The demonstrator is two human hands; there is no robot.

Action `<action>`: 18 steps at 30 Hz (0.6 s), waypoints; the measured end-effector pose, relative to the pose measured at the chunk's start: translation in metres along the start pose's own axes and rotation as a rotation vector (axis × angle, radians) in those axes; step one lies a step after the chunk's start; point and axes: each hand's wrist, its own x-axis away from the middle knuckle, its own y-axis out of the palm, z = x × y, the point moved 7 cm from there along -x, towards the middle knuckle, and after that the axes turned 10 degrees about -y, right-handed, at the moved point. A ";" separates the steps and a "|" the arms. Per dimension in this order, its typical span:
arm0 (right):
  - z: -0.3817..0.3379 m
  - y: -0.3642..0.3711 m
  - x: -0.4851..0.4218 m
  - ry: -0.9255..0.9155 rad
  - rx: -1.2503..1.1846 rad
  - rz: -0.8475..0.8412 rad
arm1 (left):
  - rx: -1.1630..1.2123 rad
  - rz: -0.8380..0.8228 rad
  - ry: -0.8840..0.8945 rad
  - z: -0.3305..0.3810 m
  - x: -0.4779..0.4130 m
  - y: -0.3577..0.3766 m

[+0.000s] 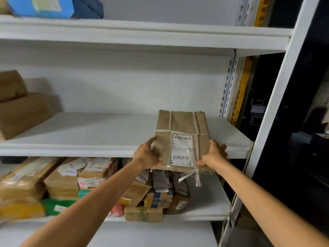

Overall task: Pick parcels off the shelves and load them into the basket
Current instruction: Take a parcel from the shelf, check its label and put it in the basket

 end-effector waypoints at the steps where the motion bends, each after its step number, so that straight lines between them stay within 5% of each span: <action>1: 0.003 0.003 0.000 -0.013 -0.042 0.013 | -0.016 0.017 0.003 -0.001 0.000 0.000; 13: 0.012 0.012 -0.001 -0.076 -0.339 0.072 | 0.171 -0.092 0.062 0.000 0.008 -0.001; 18: 0.019 0.011 -0.002 -0.082 -0.458 0.074 | 0.405 -0.008 -0.009 -0.004 0.002 -0.006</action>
